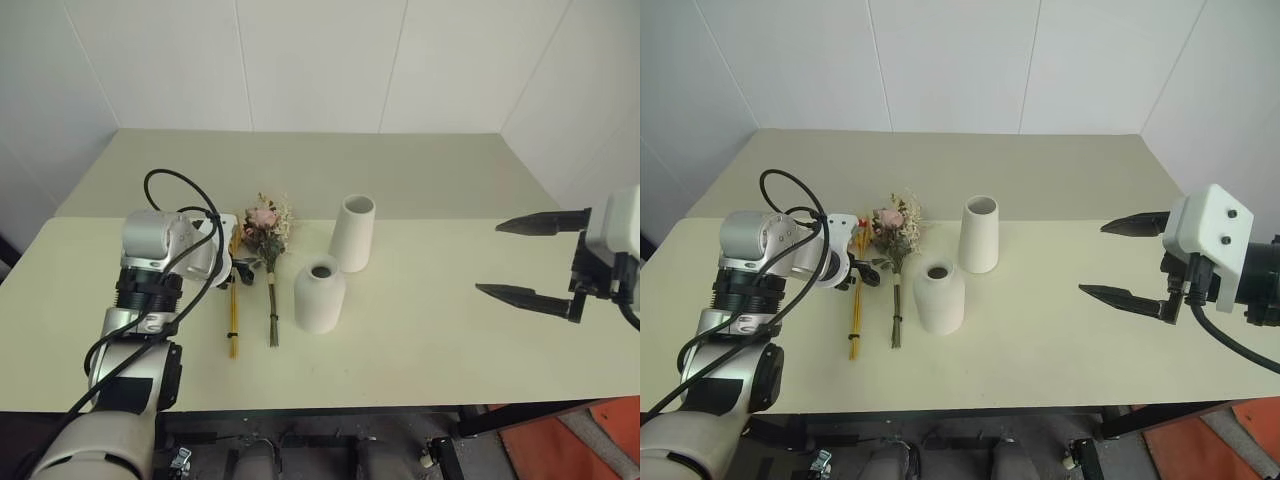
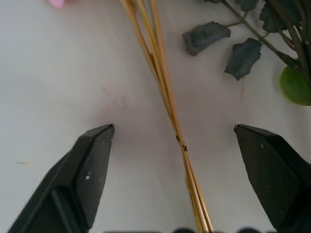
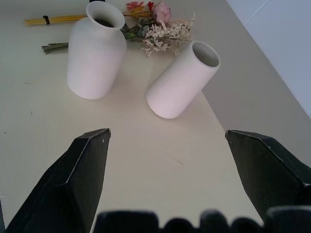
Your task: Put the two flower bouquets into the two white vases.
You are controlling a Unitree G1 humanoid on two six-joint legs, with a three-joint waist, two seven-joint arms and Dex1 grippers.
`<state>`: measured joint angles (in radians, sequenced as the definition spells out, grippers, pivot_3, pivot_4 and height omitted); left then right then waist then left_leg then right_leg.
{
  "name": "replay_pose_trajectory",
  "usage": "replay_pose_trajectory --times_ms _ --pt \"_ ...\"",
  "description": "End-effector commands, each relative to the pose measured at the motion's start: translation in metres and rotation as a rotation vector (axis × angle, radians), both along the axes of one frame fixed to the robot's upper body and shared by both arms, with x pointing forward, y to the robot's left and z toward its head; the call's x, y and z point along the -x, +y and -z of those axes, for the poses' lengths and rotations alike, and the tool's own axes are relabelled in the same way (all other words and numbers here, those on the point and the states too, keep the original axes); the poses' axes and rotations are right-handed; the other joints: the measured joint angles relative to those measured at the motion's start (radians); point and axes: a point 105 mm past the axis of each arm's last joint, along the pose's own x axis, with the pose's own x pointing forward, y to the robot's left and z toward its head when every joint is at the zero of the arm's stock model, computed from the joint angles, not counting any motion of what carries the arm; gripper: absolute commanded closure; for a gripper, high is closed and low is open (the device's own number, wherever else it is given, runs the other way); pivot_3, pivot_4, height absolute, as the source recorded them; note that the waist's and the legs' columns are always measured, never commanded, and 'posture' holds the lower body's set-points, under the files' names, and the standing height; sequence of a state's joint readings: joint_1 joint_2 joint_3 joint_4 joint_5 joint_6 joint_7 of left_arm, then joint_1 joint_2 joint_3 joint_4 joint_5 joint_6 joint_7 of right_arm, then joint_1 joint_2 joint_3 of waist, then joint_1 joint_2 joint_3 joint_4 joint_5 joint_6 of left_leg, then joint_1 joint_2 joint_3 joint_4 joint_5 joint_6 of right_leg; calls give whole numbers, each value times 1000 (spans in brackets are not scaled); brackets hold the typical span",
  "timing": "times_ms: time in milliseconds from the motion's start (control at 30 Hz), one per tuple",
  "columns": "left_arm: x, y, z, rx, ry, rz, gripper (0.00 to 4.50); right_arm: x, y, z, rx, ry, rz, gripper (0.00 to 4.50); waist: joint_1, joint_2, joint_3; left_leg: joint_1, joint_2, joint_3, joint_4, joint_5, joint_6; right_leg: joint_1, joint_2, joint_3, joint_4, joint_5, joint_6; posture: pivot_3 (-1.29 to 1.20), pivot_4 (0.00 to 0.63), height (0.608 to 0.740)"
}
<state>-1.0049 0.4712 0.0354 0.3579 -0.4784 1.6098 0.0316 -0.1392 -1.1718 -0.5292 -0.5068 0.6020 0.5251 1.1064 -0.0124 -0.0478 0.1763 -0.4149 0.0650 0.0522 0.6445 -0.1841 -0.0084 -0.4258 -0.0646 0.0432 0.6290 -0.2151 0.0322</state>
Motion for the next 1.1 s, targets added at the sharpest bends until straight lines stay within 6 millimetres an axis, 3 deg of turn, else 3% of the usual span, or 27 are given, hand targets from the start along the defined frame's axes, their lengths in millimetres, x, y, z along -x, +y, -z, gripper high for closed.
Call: replay_pose_trajectory --times_ms 33,333,467,533,733,833,933,1067,1100 --pt "-4 -6 -8 24 -8 2 1562 3 -4 -10 9 -61 30 0 0 0 0 0 0 0 0 0 0 0 0 0 0 0 0 0 150 740" --pt "-6 -4 -5 46 -3 -66 4442 3 -7 -10 8 -69 51 0 0 0 0 0 0 0 0 0 0 0 0 0 0 0 0 0 150 740" --pt "-7 2 -6 38 -29 -128 4481 1 -13 -8 15 -68 85 0 0 0 0 0 0 0 0 0 0 1 0 0 0 0 0 0 150 740" --pt "-13 11 -19 -29 -131 -188 4481 1 -16 -8 16 -68 98 0 0 0 0 0 -1 0 0 0 0 1 0 0 0 0 0 0 150 740" --pt "-31 60 -112 -145 -612 -492 4481 5 -22 -13 26 -75 126 0 -1 -1 0 -1 0 0 0 0 -1 0 0 0 -1 2 -2 0 150 740" --pt "-34 72 -157 -262 -867 -510 4481 6 -25 -13 28 -79 141 0 0 -1 0 0 -1 0 0 0 -1 0 -1 0 -1 2 -1 0 150 740" --pt "-37 47 -222 -104 -1293 -409 4481 7 -27 -9 19 -79 153 0 7 -1 0 0 -1 0 0 0 -2 1 -1 0 -1 2 -2 0 150 740" --pt "-40 27 -243 233 -1468 -331 4481 7 -26 -5 18 -82 159 0 26 -1 0 -1 -3 1 1 0 -2 2 -4 -1 -3 3 -1 0 150 740" --pt "-38 11 -246 447 -1536 -231 4481 7 -25 -3 14 -85 160 0 25 -1 0 -1 -5 1 1 0 -2 2 -5 -1 -3 3 0 0 150 740"
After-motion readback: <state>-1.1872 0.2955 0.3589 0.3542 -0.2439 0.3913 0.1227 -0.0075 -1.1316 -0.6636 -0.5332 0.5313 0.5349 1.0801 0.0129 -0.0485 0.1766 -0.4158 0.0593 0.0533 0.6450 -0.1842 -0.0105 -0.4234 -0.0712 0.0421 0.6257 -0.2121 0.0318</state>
